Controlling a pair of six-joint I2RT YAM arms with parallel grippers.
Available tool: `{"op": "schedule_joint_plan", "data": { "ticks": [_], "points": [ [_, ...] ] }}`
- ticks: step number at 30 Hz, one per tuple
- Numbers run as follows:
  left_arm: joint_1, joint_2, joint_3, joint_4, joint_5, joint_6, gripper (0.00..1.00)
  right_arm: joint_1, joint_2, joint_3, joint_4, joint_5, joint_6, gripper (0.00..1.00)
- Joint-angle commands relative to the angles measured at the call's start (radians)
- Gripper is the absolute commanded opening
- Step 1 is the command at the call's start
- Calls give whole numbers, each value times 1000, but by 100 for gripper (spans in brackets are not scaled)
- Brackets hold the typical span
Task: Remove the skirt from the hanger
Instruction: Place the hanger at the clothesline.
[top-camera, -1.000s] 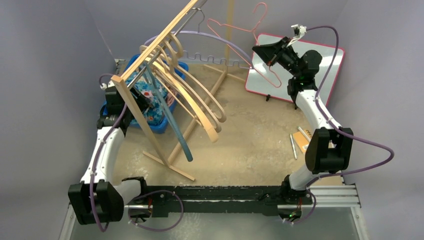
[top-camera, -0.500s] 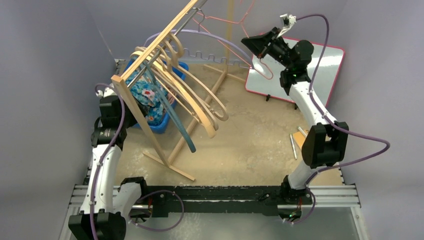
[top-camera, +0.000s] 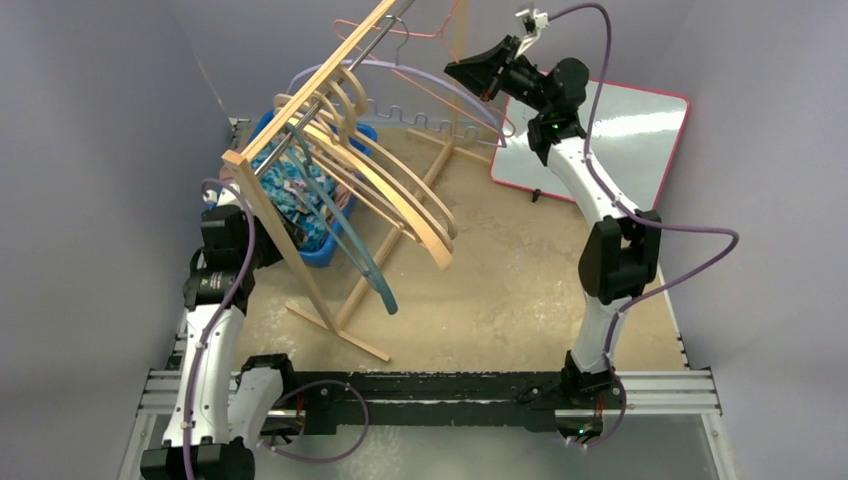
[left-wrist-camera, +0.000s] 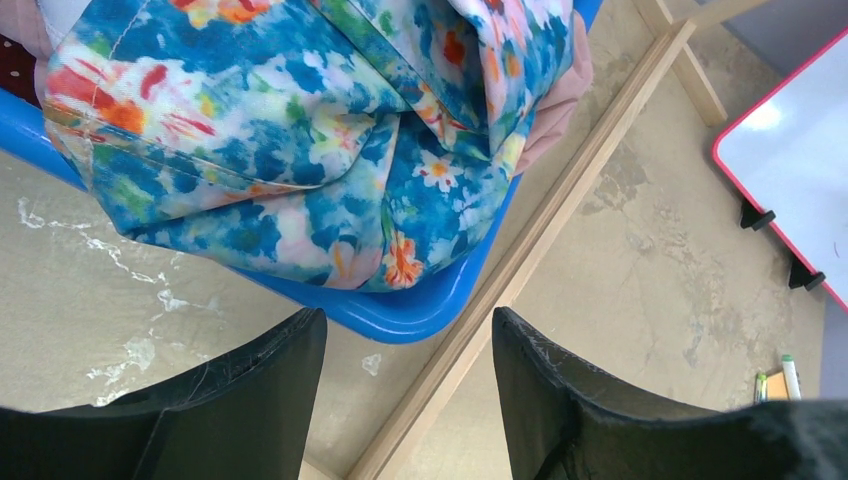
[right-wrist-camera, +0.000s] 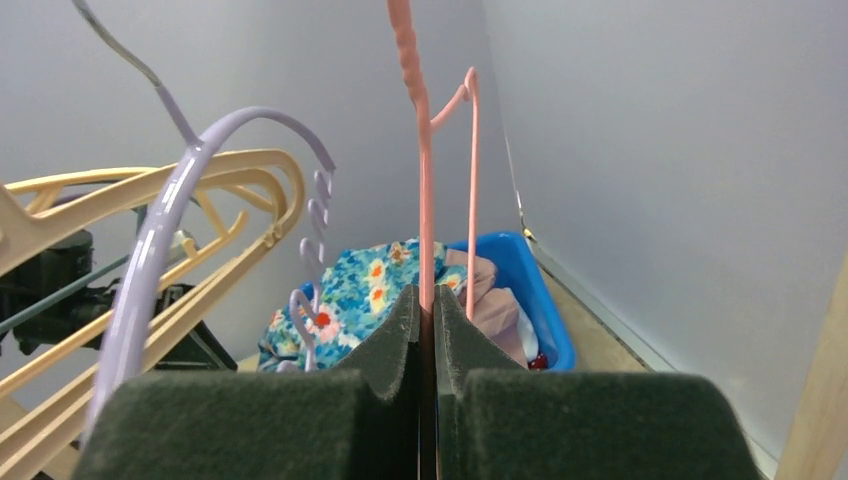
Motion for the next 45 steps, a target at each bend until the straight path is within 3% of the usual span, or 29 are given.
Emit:
{"op": "schedule_joint_plan", "data": {
  "ticks": [1, 8, 13, 20, 35, 41, 45],
  "points": [
    [6, -31, -5, 63, 20, 20, 61, 21, 16, 95, 94, -25, 14, 0],
    [6, -42, -11, 61, -1, 13, 60, 36, 27, 80, 229, -12, 87, 0],
    [6, -49, -11, 60, -13, 11, 60, 35, 9, 35, 284, 78, 127, 0],
    [6, -69, -12, 57, -23, 7, 60, 44, 68, 77, 378, 56, 215, 0],
    [6, -75, -15, 59, -43, 5, 60, 108, 196, 136, 534, 127, 246, 0],
    [6, -76, -13, 60, -48, 5, 60, 114, 142, 15, 710, 204, 265, 0],
    [8, -76, -15, 61, -47, 5, 60, 114, 119, 16, 697, 229, 233, 0]
  ]
}}
